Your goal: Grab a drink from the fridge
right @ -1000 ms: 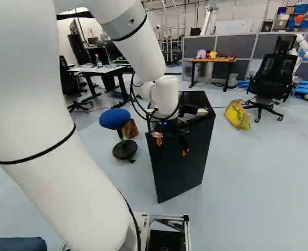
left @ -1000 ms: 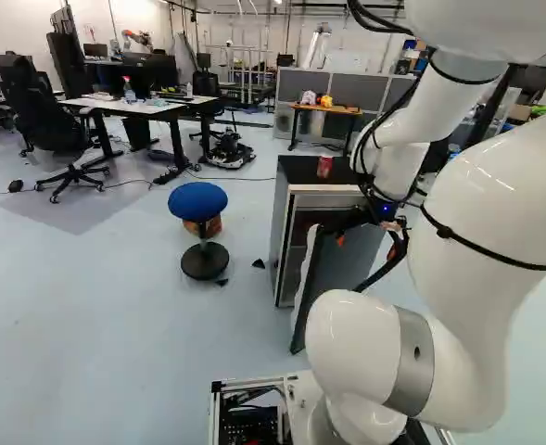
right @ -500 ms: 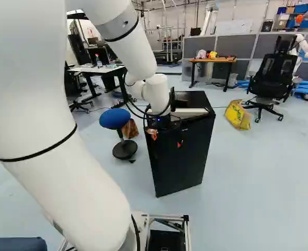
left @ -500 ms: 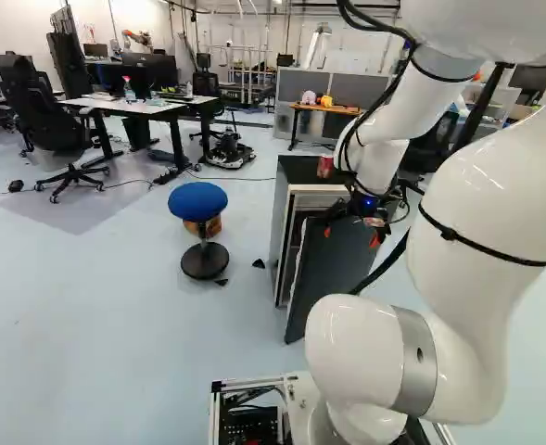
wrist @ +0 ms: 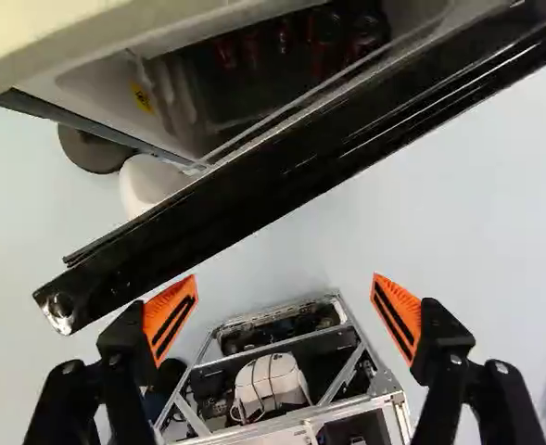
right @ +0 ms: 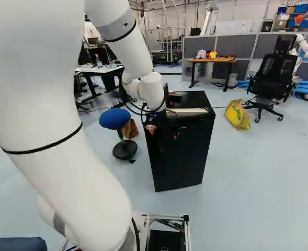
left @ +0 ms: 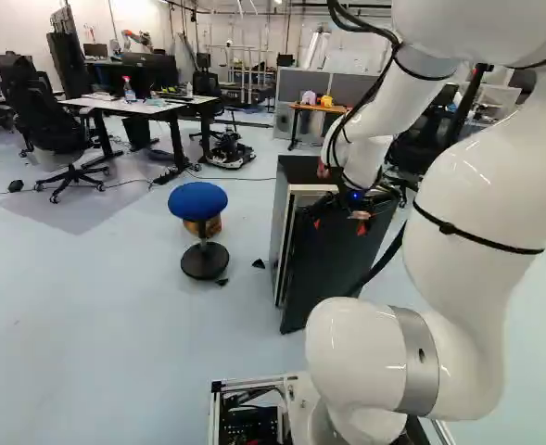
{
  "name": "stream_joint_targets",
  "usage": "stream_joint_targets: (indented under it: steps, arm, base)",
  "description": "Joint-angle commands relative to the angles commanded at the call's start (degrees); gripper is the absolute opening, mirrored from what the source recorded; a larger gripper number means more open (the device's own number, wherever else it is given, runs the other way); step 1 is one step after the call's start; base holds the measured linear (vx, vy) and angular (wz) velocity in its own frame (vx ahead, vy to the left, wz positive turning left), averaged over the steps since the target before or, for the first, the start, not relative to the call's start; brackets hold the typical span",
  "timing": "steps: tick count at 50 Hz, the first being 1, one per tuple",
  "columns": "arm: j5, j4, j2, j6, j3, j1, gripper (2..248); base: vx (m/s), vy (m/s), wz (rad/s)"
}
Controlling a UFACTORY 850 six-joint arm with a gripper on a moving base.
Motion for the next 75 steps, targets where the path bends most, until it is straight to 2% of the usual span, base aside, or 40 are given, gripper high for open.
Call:
stream_joint_targets:
  steps: [28, 62, 75]
  arm:
    - [2.34, 0.0, -3.81, 0.0, -4.4, 3.03, 247]
    - [5.72, 0.0, -8.81, 0.0, -10.42, 4.16, 247]
    - [7.09, 0.0, -9.33, 0.0, -11.07, 4.26, 247]
  base:
    - [0.0, 0.0, 0.0]
    - [0.0, 0.0, 0.0]
    - [0.0, 0.0, 0.0]
